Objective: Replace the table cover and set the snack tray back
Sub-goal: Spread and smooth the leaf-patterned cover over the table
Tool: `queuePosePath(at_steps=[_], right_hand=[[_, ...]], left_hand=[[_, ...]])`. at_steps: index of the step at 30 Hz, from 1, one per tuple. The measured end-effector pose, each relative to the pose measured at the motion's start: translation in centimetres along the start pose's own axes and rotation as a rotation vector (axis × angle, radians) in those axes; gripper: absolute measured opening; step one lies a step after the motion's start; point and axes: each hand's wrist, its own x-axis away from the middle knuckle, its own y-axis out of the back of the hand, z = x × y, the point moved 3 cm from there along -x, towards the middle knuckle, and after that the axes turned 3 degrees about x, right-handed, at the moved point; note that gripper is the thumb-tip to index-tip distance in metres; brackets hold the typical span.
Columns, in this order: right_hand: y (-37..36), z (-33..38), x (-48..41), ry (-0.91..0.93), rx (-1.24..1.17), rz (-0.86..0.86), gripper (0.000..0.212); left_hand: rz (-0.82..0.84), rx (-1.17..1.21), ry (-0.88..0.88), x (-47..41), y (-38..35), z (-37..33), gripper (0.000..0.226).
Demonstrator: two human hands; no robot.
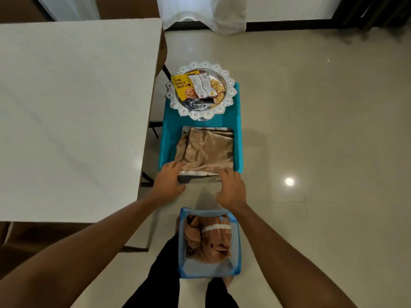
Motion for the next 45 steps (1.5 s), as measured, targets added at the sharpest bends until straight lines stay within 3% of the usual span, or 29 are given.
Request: queuePosePath(at_steps=[8,13,18,21,24,28,33,37,42,45], right_hand=[[-2.2,1.1,-8.6,-0.102,0.342,0.22,0.081],[-2.8,1.4,-11.2,-0.154,0.404,0.232,0.041],[-1.7,1.9,-11.4,-0.132,0.394,0.142,0.021],[0.0,3.1,-11.3,-0.103,0.34,0.076,0.024],[2.5,4.7,-10.7,-0.007,0.082,-0.019,0.032],[7.1,7.9,-8.6,0.143,-0.08,-0.098,0.031],[11.7,12.4,-3.8,0.235,0.017,-0.063,0.038],[15.1,15.3,-0.1,0.256,0.098,-0.023,0.042],[19.8,20.9,3.3,0.322,0.187,0.02,0.041],[22.6,25.9,4.4,0.367,0.198,-0.064,0.047]], left_hand=[[0.464,-0.311,-0.104,-9.0,-3.5,2.6,0.094],[0.534,-0.317,-0.095,-10.9,-5.4,2.2,0.084],[0.474,-0.318,-0.038,-11.4,-5.3,2.0,0.073],[0.412,-0.292,-0.043,-11.2,-4.0,2.0,0.072],[0.337,-0.131,-0.043,-10.3,-2.5,1.9,0.076],[0.148,0.045,-0.048,-7.1,-0.4,0.9,0.09],[-0.161,0.303,-0.066,-1.2,3.3,-0.6,0.061],[-0.208,0.288,-0.162,2.5,8.0,-1.1,0.053],[-0.196,0.094,-0.227,5.8,16.7,-1.8,0.047],[-0.294,0.029,-0.24,7.1,23.5,-1.2,0.049]])
